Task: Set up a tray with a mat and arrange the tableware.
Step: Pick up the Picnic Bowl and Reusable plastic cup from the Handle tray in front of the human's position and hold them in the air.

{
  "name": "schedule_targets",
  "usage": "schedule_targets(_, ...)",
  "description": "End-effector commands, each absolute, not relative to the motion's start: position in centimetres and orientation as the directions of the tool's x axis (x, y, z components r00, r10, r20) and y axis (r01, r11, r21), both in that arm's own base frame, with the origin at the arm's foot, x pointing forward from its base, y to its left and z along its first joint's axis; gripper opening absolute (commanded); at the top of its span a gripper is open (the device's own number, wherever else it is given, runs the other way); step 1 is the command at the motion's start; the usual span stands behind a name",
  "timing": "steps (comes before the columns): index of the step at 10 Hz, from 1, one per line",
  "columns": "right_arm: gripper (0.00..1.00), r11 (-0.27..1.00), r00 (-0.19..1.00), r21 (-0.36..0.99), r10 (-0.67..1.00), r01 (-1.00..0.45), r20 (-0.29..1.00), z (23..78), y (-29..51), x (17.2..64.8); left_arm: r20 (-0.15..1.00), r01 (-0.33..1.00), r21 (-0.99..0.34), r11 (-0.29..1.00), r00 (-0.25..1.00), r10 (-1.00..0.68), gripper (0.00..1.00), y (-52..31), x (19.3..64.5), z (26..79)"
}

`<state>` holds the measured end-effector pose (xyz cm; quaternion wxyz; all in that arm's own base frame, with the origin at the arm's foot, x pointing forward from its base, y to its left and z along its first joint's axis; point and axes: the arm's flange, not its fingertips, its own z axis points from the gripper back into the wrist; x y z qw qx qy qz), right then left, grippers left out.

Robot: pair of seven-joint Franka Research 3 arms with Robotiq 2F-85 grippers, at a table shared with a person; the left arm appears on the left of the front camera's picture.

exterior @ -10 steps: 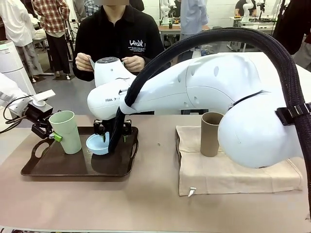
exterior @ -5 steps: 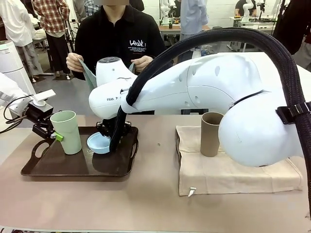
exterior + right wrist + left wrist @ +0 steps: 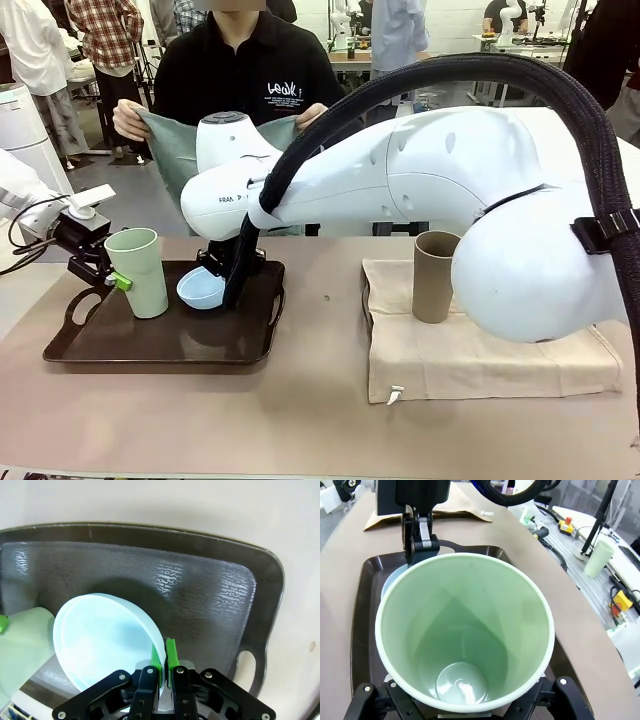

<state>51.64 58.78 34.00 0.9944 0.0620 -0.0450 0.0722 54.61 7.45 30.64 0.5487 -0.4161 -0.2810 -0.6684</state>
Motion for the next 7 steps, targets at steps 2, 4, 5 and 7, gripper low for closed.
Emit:
schedule_targets(2, 0.00, 0.984, 0.985, 0.064, 0.163, -0.166, 0.052, 34.4, 58.5, 51.1, 0.846, 0.975, -0.083, -0.205, -0.040, -0.532, 0.00, 7.4, 54.0, 33.3)
schedule_targets(4, 0.00, 0.986, 0.983, 0.020, 0.167, -0.168, 0.074, 39.0, 58.2, 48.8, 0.855, 0.988, -0.048, -0.145, -0.034, -0.517, 0.00, 8.9, 52.0, 39.2)
schedule_targets(5, 0.00, 0.984, 0.976, 0.005, 0.174, -0.176, 0.132, 42.7, 58.1, 46.8, 0.856, 0.993, 0.007, -0.114, -0.065, -0.513, 0.00, 9.9, 50.6, 42.9)
schedule_targets(7, 0.00, 0.985, 0.955, -0.018, 0.171, -0.172, 0.242, 49.0, 58.0, 43.6, 0.846, 0.991, 0.102, -0.087, -0.132, -0.517, 0.00, 10.3, 48.2, 49.3)
